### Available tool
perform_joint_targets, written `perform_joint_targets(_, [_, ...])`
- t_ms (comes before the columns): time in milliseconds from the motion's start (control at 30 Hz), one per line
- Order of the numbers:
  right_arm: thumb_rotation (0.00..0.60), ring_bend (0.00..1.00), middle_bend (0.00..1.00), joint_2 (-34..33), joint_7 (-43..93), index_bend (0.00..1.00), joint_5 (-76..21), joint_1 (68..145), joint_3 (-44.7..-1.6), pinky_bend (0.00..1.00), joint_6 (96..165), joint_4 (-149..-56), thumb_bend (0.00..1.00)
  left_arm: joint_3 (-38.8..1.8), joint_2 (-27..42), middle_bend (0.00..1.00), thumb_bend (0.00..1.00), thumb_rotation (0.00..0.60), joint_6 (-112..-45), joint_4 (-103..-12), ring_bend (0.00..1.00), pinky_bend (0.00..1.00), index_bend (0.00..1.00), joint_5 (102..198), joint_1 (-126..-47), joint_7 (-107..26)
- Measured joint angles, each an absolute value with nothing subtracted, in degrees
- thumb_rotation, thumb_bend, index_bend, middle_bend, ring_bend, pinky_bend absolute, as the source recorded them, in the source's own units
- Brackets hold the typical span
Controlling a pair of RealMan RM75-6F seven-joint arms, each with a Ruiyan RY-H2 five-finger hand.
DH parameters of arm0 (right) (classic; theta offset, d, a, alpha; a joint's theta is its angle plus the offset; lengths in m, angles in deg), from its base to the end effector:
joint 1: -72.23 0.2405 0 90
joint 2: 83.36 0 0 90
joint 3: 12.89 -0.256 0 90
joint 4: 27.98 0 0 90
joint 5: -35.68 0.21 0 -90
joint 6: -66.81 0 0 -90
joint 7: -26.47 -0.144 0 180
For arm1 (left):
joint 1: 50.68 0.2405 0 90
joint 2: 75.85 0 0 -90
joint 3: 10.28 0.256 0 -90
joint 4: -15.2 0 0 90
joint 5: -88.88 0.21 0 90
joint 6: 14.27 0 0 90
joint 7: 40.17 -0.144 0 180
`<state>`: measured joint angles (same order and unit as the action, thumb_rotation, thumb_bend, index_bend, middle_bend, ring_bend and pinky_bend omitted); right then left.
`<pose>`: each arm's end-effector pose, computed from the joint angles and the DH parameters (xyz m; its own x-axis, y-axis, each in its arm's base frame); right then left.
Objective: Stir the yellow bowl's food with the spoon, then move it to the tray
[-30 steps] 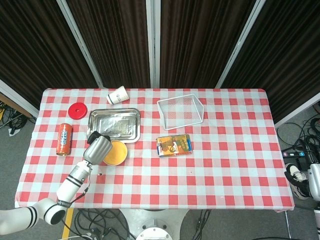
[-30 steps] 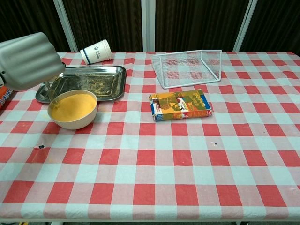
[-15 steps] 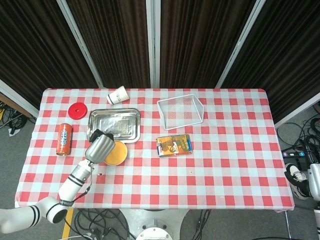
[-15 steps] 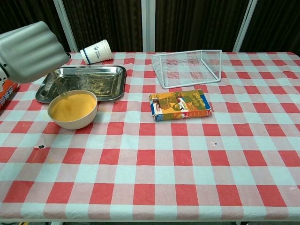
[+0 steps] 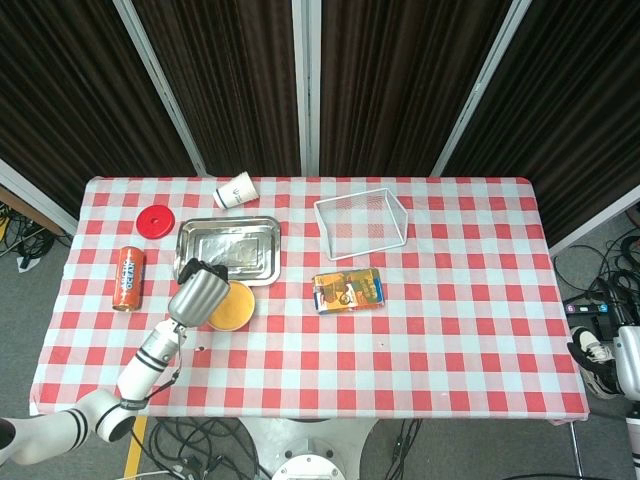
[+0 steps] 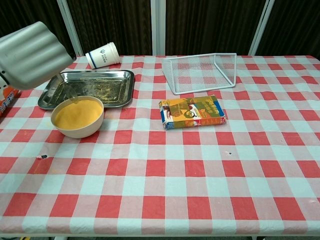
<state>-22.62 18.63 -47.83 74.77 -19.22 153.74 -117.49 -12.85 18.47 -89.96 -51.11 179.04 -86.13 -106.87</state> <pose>-0.3294 -0.1808 0.1996 0.3635 0.0883 0.9274 -0.9312 0.0632 0.3590 -0.1877 0.3171 -0.0041 0.8650 -0.4981 0.0611 -0.0432 -0.1954 -0.9798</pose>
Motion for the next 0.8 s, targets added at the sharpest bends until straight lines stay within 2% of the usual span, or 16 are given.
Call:
perform_joint_targets(67, [0.600,0.10,0.24,-22.61,18.60,0.06,-47.93,74.75,-19.17,0.25,153.78,-117.41,0.11,-13.00,18.64,0.94,0.41,0.600,-89.73,-50.64,0.89,0.92,0.77,178.70,-85.93,-107.03])
perform_joint_targets(467, [0.600,0.10,0.24,-22.67,18.72,0.06,-47.52,74.93,-19.28,0.25,153.27,-117.50,0.11,-15.53,17.75,0.94,0.41,0.600,-89.08,-53.75,0.89,0.92,0.74,177.02,-85.87,-99.49])
perform_joint_targets(667, [0.600,0.10,0.24,-22.71,18.63,0.06,-47.19,75.12,-19.35,0.25,152.75,-117.38,0.11,-18.80,16.75,0.93,0.41,0.600,-86.96,-56.32,0.89,0.92,0.74,172.42,-86.17,-91.58])
perform_joint_targets(800, [0.600,0.10,0.24,-22.60,18.56,0.06,-46.97,75.37,-19.41,0.25,152.21,-117.23,0.11,-21.94,16.08,0.93,0.41,0.600,-83.23,-58.42,0.89,0.92,0.72,166.52,-86.71,-85.00])
